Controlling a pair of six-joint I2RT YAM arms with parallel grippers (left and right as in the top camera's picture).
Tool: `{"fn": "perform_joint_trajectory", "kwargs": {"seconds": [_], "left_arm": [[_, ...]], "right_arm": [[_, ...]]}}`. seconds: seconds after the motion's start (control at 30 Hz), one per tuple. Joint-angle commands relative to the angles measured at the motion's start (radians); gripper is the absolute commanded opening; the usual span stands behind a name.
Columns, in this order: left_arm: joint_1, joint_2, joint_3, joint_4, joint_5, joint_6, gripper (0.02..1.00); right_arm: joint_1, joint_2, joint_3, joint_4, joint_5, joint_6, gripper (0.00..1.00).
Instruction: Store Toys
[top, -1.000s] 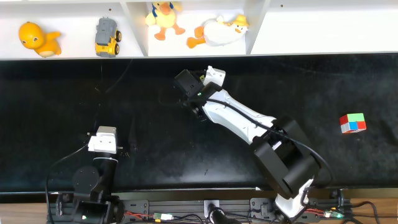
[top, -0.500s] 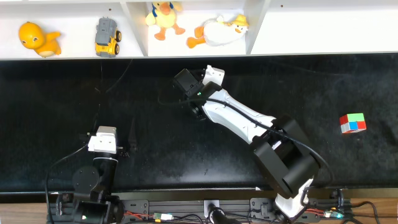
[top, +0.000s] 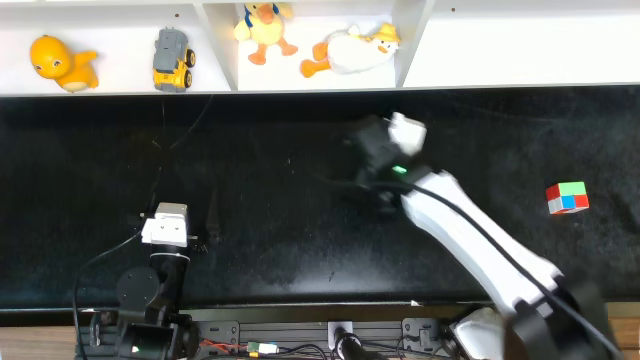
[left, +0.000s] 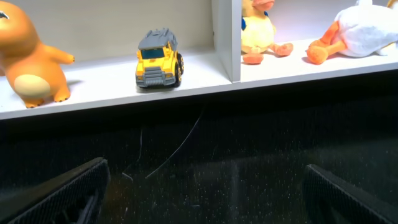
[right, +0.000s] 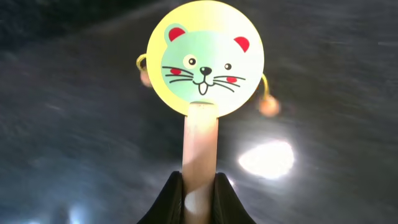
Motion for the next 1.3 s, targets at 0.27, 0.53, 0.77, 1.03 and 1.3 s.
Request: {"fn": "perform_joint_trajectory", "kwargs": {"seconds": [0.27, 0.53, 0.77, 1.03, 1.3], "left_arm": [[0.003, -0.010, -0.006, 0.004, 0.009, 0.018, 0.998], [0.003, -0.010, -0.006, 0.004, 0.009, 0.018, 0.998], [0.003, -0.010, -0.006, 0.004, 0.009, 0.018, 0.998], [0.003, -0.010, -0.006, 0.004, 0.009, 0.018, 0.998], [0.003, -0.010, -0.006, 0.004, 0.009, 0.018, 0.998]], "right_arm": [[-0.224, -0.193, 0.012, -0.057, -0.018, -0.595, 0.045], [-0.384, -0.078, 0.101, 0.061, -0.048, -0.817, 0.045], [-0.401, 0.095, 0.262, 0.142, -0.076, -0.875, 0.042], [-0.402, 0.272, 0.401, 0.246, -0.100, -0.898, 0.042], [-0.449, 0.389, 0.460, 0.283, -0.130, -0.898, 0.045]]}}
